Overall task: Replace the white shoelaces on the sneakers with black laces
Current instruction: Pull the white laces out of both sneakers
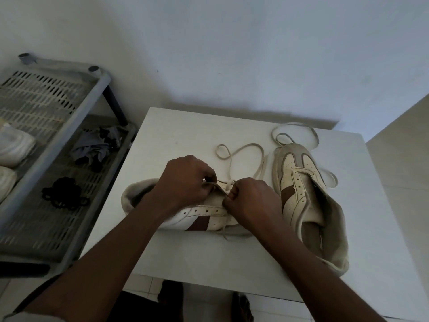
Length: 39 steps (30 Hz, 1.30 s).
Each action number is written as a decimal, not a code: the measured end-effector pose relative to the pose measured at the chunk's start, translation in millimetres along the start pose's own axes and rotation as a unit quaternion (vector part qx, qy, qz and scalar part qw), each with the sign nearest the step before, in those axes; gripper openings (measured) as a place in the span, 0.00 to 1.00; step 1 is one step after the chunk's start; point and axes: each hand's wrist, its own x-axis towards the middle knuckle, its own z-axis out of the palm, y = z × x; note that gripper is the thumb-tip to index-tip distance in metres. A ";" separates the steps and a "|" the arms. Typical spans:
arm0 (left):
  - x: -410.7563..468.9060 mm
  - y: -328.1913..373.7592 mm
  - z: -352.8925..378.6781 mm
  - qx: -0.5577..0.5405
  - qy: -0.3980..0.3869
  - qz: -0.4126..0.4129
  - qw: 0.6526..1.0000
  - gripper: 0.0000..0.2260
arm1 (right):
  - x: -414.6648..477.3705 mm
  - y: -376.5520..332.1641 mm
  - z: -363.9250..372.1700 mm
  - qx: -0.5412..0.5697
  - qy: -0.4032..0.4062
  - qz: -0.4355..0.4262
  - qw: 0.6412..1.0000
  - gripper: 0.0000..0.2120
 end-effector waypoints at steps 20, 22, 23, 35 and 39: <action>1.4 0.4 0.4 0.001 0.031 -0.072 0.997 0.05 | 12.0 2.4 5.7 0.067 0.012 -0.012 0.998 0.18; 1.6 1.1 -0.2 -0.002 0.021 -0.066 0.998 0.04 | 10.4 -3.0 14.4 0.060 0.032 0.008 0.998 0.19; 1.9 1.2 -0.3 -0.001 0.016 -0.063 0.998 0.04 | 9.7 -4.8 16.1 0.060 0.035 0.020 0.997 0.20; 0.7 -0.4 -5.7 -0.020 -0.019 -0.060 0.998 0.03 | 26.4 23.9 -28.8 0.432 -0.157 0.061 0.886 0.10; -0.4 0.0 -6.4 -0.015 -0.013 -0.062 0.998 0.05 | 26.5 48.0 -51.8 0.329 -0.287 -0.025 0.899 0.06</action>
